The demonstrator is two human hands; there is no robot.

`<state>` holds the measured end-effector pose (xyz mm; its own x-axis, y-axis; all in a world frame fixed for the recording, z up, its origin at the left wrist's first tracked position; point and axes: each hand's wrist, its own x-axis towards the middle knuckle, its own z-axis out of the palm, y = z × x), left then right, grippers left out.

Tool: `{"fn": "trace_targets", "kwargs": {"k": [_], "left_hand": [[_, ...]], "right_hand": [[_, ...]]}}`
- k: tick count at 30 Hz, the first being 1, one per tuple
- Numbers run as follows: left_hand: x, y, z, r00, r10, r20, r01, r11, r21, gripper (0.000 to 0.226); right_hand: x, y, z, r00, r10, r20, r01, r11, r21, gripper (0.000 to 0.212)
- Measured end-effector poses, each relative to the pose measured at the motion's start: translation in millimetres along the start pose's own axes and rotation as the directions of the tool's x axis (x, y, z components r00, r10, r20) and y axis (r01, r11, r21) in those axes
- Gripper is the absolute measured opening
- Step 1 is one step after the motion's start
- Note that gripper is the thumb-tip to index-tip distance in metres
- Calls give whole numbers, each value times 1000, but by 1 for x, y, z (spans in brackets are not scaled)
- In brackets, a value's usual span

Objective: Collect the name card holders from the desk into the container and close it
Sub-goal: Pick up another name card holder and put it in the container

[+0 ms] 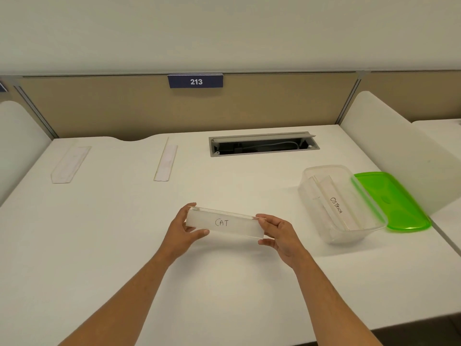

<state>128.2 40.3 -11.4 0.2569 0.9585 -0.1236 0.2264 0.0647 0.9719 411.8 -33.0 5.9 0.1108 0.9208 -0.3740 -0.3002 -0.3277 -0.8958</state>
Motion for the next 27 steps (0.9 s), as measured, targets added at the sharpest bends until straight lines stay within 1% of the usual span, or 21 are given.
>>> {"fn": "trace_targets", "kwargs": {"k": [4,6,10,12,15,18,21,24,27], "left_hand": [[-9,1,-8,1000,-18,16,19,1000,-21,69],[-12,2,-12,999,-28,32,29,999,-28,69],[-14,0,-14,996,-54,72,57,998,-36,66],[-15,-1,-14,997,-65,49,67,997,-42,59],[-16,-5,-16,997,-72,23,73,996,-54,51],[-16,-7,-21,993,-76,88,78,997,-24,62],[-16,-5,-22,990,-55,132,54,998,16,74],[-14,-2,-22,994,-28,102,24,999,41,76],[-13,-2,-23,996,-8,90,5,999,35,71]], "right_hand": [[-5,3,4,1000,19,20,-18,999,-50,29],[-7,4,6,999,18,31,-16,999,-46,33],[-8,8,6,1000,25,9,-24,999,-36,41],[-9,9,6,1000,17,18,-16,998,-53,47],[-10,10,9,1000,-10,25,12,998,-59,42],[-12,9,13,1000,-22,-7,21,998,-57,38],[-13,8,15,1000,-13,-24,11,998,-64,40],[-12,7,17,999,2,-50,-5,999,-54,44],[-11,5,18,998,16,-62,-19,999,-41,42]]}}
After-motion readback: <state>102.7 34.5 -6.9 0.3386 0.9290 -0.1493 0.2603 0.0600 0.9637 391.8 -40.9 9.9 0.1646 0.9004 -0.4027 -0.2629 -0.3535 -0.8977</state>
